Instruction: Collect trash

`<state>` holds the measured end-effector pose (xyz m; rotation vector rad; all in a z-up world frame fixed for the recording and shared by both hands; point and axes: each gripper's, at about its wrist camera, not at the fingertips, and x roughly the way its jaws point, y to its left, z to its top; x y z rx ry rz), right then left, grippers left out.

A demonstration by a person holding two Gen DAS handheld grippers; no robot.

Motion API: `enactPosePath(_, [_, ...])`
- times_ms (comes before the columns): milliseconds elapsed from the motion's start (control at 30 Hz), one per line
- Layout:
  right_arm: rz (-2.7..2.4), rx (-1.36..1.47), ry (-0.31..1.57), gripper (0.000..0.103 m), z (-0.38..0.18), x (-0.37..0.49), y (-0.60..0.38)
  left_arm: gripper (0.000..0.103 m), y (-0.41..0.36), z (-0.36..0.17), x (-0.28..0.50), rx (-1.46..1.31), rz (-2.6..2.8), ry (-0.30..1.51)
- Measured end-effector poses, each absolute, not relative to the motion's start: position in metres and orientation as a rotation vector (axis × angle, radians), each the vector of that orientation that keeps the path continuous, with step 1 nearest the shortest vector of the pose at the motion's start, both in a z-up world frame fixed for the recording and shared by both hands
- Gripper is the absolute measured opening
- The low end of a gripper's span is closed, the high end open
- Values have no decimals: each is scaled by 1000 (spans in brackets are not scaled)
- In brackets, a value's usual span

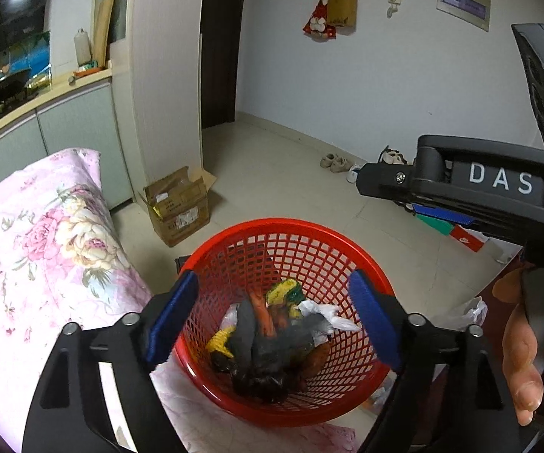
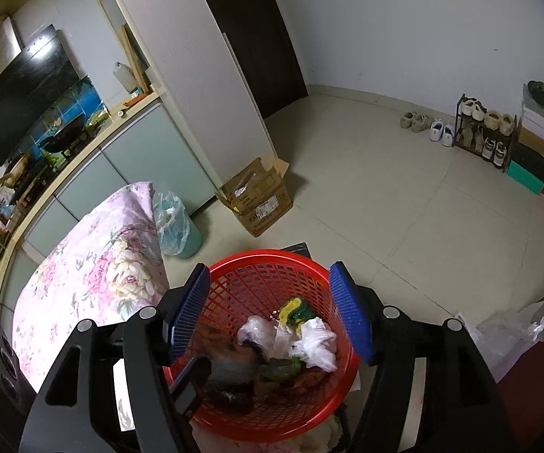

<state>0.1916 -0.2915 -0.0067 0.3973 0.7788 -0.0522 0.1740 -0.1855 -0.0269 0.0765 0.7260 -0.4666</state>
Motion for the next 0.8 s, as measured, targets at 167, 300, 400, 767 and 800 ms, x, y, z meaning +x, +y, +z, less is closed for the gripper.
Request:
enactPosePath(167, [-49,399,761,65,-1,188,-291,86,-180,-21,171,86,-461,707])
enactPosePath(300, [-47,403,741,70,4,184,-293,86,-167,-14,173,61,-445,697])
enactPosePath(400, [-36,400,728,72,7,183,-292,87,-155,-6,174,45,-422,682])
enactPosePath(767, [1,398,657,89,19,174,-283,87,-119,4,158,89,-300,621])
enactPosePath(800, [8,392,652,89,20,173,-280,87,-115,4,156,90,-286,620])
